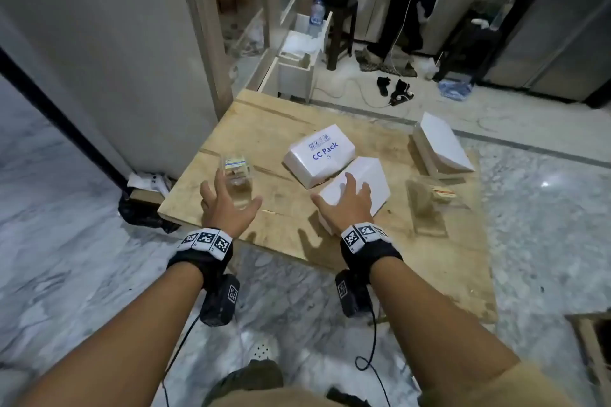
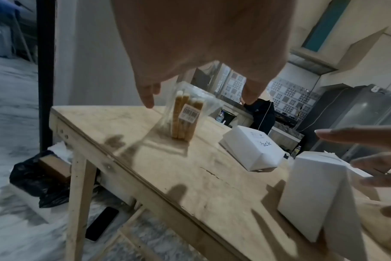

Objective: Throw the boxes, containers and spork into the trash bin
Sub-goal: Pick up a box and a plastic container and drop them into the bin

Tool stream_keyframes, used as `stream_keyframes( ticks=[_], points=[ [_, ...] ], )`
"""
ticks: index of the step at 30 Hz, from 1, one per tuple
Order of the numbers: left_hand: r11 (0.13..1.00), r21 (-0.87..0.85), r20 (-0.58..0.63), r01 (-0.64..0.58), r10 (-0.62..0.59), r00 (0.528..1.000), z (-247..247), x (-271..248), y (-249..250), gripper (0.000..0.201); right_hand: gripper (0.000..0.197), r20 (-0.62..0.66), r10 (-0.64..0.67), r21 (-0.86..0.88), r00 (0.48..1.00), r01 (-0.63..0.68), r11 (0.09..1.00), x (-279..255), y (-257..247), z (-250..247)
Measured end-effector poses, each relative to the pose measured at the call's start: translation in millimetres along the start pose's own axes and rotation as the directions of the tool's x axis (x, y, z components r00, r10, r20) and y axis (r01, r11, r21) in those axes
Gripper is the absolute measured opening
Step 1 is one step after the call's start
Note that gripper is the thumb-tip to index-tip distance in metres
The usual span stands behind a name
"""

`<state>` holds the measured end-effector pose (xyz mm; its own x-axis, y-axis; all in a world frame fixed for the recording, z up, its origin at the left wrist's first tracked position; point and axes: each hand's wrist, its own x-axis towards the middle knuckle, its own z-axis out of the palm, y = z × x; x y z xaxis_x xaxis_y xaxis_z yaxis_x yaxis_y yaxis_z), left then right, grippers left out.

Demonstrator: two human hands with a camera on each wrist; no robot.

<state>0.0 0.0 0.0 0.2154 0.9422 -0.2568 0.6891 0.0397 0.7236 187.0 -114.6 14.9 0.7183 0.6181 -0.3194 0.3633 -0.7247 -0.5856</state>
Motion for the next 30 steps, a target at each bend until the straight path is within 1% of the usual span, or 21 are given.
stream_keyframes(
  ticks=[2, 6, 9, 11, 15, 17, 19, 22, 24, 26, 30],
  points=[
    [1.000, 0.016, -0.016, 0.011, -0.011, 1.000, -3, 15, -5, 0.098, 0.094, -0.017, 0.046, -0.001, 0.999, -0.046, 0.999, 6, -5, 9],
    [0.999, -0.040, 0.045, 0.004, -0.002, 0.999, -3, 41, -15, 0.097, 0.089, -0.034, 0.119, 0.010, 0.992, -0.119, 0.993, 18, 1, 29],
    [0.996, -0.089, 0.038, -0.017, 0.020, 0.999, -5, 58, -18, 0.096, 0.086, -0.060, 0.136, 0.051, 0.989, -0.133, 0.990, 25, 5, 37],
    [0.996, -0.086, 0.040, -0.033, 0.037, 0.998, -5, 66, -17, 0.096, 0.082, -0.083, 0.145, 0.061, 0.986, -0.140, 0.988, 28, 5, 39],
    [0.997, 0.022, 0.045, -0.068, 0.067, 0.997, -4, 77, -13, 0.095, 0.068, -0.126, 0.149, 0.042, 0.981, -0.144, 0.989, 30, 2, 43],
    [0.995, 0.066, 0.055, -0.080, 0.076, 0.996, -2, 81, -9, 0.091, 0.065, -0.152, 0.147, 0.040, 0.977, -0.143, 0.989, 29, 1, 42],
    [0.990, 0.106, 0.068, -0.095, 0.088, 0.994, 0, 83, -3, 0.082, 0.066, -0.182, 0.149, 0.039, 0.972, -0.144, 0.989, 27, 1, 41],
    [0.974, 0.199, 0.073, -0.107, 0.094, 0.993, 4, 83, 5, 0.068, 0.074, -0.247, 0.154, 0.066, 0.957, -0.142, 0.988, 23, 5, 37],
    [0.963, 0.252, 0.064, -0.097, 0.083, 0.994, 7, 82, 9, 0.065, 0.080, -0.278, 0.164, 0.080, 0.946, -0.147, 0.986, 20, 10, 35],
    [0.954, 0.283, 0.062, -0.103, 0.089, 0.994, 8, 82, 10, 0.066, 0.081, -0.285, 0.171, 0.074, 0.943, -0.156, 0.985, 16, 14, 34],
    [0.934, 0.324, 0.101, -0.150, 0.124, 0.987, 6, 88, 2, 0.081, 0.080, -0.284, 0.165, 0.065, 0.944, -0.153, 0.986, 12, 19, 34]
  ],
)
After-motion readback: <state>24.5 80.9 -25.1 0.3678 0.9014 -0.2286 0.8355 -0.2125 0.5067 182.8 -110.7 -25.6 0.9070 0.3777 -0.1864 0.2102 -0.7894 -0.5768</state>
